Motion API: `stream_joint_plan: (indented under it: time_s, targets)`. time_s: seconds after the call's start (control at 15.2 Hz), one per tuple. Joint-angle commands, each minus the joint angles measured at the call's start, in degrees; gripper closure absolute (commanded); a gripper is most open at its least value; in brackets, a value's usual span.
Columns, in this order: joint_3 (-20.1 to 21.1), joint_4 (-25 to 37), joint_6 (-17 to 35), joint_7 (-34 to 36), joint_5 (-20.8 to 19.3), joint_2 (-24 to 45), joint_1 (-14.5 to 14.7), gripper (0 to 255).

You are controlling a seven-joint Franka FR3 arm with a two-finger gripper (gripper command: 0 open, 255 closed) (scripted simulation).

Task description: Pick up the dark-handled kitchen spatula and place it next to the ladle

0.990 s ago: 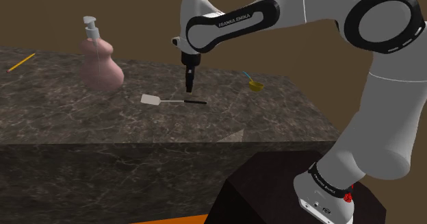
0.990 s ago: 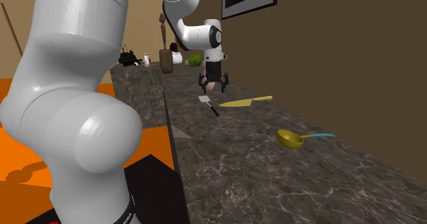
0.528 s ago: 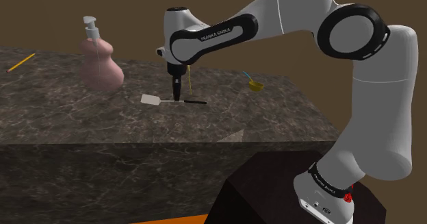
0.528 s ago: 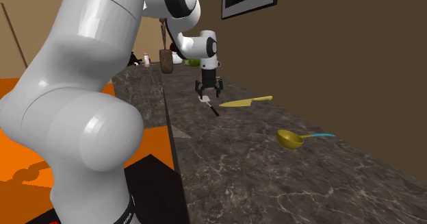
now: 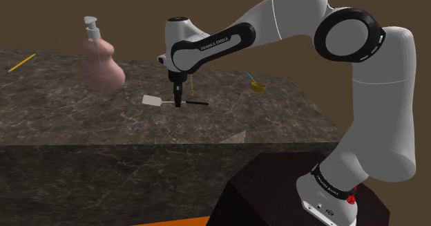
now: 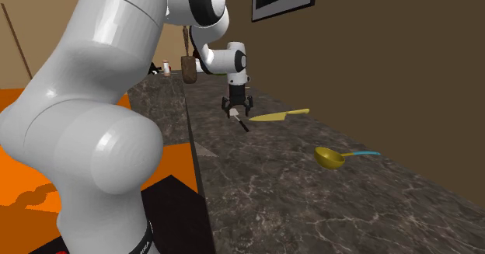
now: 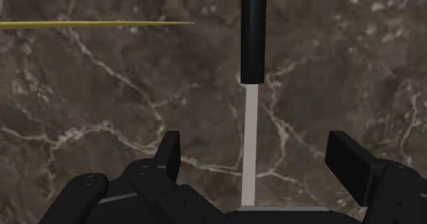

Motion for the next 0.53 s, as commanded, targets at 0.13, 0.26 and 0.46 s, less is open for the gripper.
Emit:
stream_joint_plan:
  time_s: [0.13,0.26,0.46]
  targets:
    - [0.0,0.0,0.1,0.0,0.0,0.0,0.0,0]
    - [0.0,0.0,0.1,0.0,0.0,0.0,0.0,255]
    - [0.0,0.0,0.1,0.0,0.0,0.0,0.0,255]
